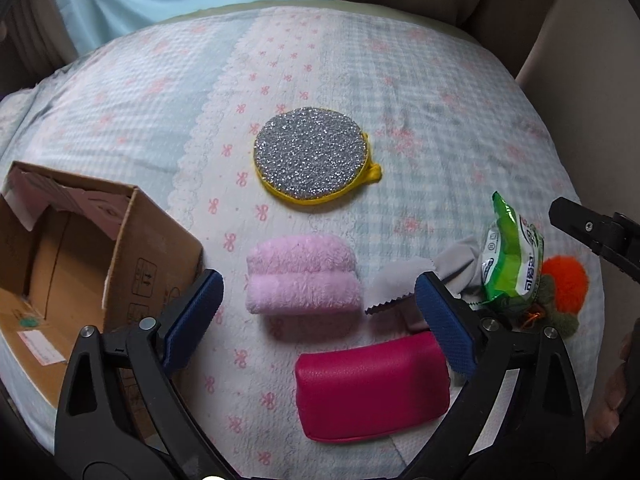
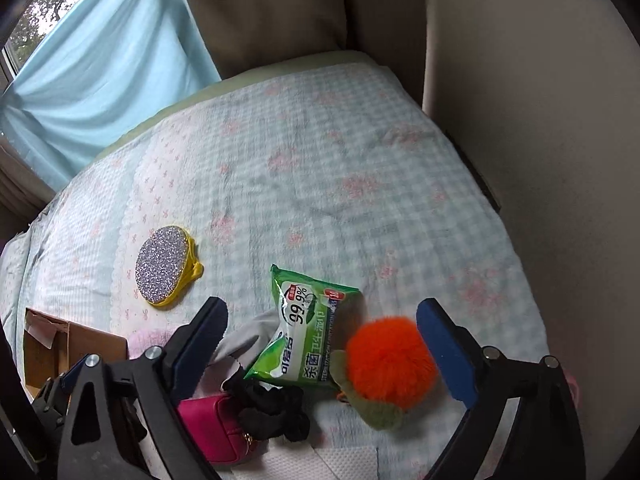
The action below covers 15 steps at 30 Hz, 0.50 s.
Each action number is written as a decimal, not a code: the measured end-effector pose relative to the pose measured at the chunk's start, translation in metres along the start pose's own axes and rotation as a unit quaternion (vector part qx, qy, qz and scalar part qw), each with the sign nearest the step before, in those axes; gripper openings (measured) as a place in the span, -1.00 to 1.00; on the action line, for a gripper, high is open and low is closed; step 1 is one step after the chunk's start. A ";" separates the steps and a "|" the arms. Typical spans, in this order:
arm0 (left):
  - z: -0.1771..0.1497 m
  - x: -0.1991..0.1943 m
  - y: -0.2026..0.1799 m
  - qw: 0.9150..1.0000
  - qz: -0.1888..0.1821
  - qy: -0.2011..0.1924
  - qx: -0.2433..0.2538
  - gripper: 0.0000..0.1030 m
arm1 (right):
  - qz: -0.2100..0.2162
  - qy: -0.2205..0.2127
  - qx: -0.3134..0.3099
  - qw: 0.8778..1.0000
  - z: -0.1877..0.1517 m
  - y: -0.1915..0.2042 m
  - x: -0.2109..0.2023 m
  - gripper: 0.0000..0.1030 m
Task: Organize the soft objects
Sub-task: 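Grasp the pink fluffy roll with the left tool while the right tool grasps the green wipes pack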
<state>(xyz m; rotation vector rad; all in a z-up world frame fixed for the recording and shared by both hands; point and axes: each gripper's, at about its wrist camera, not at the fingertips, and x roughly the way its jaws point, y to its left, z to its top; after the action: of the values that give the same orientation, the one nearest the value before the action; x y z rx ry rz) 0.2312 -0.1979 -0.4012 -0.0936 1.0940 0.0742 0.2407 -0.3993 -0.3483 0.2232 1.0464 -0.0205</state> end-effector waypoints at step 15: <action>0.003 0.049 0.020 0.999 0.002 0.024 -0.032 0.58 | 0.034 0.086 0.008 0.996 -0.010 0.010 0.083 -0.29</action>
<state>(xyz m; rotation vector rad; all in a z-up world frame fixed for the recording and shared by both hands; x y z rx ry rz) 0.2543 -0.1772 -0.4440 -0.1510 1.1410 0.1109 0.2744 -0.3804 -0.4227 0.2785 1.2092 0.0519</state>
